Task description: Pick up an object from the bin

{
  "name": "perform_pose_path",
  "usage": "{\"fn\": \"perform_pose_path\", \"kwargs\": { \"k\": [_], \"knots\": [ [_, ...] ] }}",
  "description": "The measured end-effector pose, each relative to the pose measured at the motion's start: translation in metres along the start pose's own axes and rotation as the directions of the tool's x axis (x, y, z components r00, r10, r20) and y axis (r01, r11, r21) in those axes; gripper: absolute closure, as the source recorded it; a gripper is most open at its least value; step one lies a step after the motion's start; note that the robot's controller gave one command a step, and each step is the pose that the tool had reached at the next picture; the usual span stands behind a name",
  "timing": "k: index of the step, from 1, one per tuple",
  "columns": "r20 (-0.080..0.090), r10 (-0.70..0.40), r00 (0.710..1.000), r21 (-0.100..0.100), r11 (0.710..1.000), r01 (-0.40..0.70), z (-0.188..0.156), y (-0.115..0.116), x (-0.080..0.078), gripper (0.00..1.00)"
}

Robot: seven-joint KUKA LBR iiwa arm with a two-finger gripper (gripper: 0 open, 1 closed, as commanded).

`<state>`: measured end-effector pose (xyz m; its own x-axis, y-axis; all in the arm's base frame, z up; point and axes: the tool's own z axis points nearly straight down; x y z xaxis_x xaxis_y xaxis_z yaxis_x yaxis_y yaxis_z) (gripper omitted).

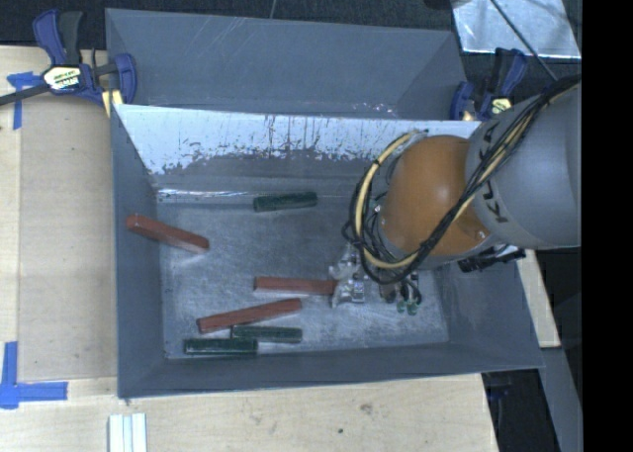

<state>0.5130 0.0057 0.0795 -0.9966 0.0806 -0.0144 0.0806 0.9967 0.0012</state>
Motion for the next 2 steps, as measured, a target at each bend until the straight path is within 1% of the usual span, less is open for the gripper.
{"fn": "perform_pose_path", "kwargs": {
  "k": [1, 2],
  "knots": [
    [0.0, 0.001, 1.0, 0.0, 1.0, -0.001, 0.0, 0.0, 0.0, 1.0],
    [-0.006, 0.041, 0.999, 0.001, 0.999, -0.041, -0.167, -0.008, -0.013, 1.0]
  ]
}}
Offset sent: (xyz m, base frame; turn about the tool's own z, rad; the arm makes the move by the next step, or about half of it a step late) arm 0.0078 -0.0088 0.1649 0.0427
